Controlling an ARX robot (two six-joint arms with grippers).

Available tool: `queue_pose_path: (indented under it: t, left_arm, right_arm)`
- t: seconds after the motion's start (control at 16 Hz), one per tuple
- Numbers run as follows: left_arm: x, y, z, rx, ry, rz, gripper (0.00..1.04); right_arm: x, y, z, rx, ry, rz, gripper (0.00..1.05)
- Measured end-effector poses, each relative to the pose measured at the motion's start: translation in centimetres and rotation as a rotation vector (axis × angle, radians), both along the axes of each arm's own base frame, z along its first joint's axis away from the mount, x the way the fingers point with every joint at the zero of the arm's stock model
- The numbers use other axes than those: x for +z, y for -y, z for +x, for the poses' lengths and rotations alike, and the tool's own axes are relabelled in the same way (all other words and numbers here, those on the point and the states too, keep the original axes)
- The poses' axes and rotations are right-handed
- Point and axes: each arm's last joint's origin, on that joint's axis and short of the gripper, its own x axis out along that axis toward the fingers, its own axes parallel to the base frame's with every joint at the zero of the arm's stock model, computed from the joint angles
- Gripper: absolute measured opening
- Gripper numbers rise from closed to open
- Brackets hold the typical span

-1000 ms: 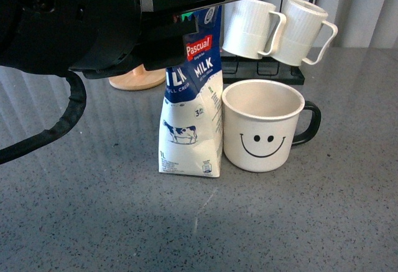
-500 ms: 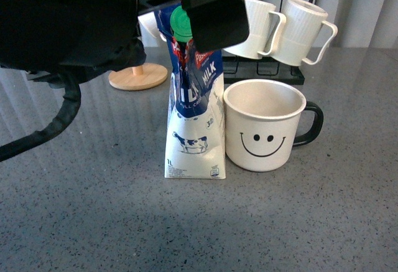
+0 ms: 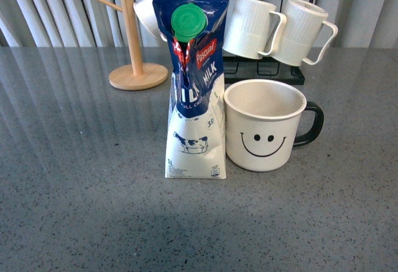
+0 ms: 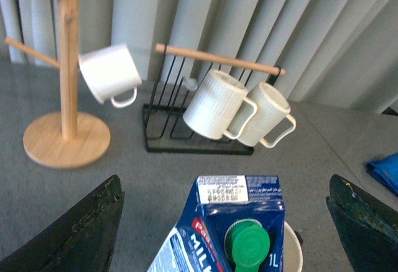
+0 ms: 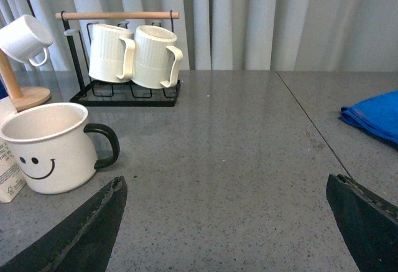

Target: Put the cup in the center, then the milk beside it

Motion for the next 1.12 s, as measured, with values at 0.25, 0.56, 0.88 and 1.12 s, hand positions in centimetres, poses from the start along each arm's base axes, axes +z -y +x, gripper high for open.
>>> queue_pose_path:
  t: [0.25, 0.56, 0.88, 1.12]
  left_arm:
    - [3.9, -4.6, -2.7, 0.046, 0.282, 0.123, 0.98]
    - [0.1, -8.0, -5.6, 0.318, 0.158, 0.248, 0.71]
    - [-3.1, -9.1, -7.0, 0.343, 0.154, 0.252, 0.44]
    - [-8.2, -10.5, -9.6, 0.341, 0.14, 0.257, 0.01]
  right_arm:
    - [0.0, 0.0, 0.0, 0.0, 0.0, 0.0, 0.98]
    - [0.0, 0.0, 0.0, 0.0, 0.0, 0.0, 0.98]
    - [0.0, 0.0, 0.0, 0.0, 0.0, 0.0, 0.98]
    - [0.0, 0.0, 0.0, 0.0, 0.0, 0.0, 0.98]
